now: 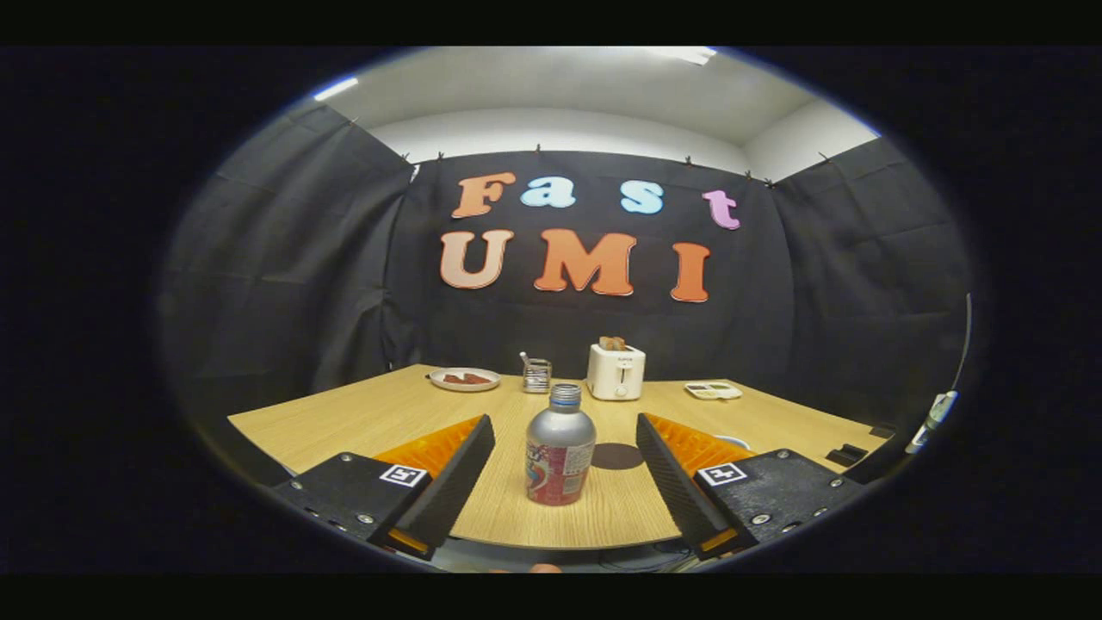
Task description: Take the bottle from table, then pour the juice into the cup, finally place the bottle on the coaster
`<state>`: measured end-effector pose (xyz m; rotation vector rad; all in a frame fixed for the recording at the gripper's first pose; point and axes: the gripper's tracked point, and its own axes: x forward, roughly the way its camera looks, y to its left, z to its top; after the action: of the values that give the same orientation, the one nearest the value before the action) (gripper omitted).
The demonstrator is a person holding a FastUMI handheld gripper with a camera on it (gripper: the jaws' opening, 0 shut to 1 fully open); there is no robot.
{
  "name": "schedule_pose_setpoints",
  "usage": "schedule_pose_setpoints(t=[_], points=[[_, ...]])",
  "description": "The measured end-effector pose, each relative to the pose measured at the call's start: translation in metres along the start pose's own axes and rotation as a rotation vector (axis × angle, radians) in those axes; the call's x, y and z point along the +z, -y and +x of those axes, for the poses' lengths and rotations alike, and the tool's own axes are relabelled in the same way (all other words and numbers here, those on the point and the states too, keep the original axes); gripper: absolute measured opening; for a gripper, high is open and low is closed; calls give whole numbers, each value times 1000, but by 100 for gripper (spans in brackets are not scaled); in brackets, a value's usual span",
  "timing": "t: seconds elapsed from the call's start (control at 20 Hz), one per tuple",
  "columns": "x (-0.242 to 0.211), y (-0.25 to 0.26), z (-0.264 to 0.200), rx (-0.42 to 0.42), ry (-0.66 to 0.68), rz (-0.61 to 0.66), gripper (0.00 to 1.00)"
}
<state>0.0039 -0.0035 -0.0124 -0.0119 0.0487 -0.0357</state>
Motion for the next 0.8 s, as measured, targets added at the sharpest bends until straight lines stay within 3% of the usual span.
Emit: schedule_pose_setpoints(t=[0.55, 0.8], points=[[-2, 5, 8, -37, -24, 38, 98], [-12, 5, 42, -59, -80, 74, 98]])
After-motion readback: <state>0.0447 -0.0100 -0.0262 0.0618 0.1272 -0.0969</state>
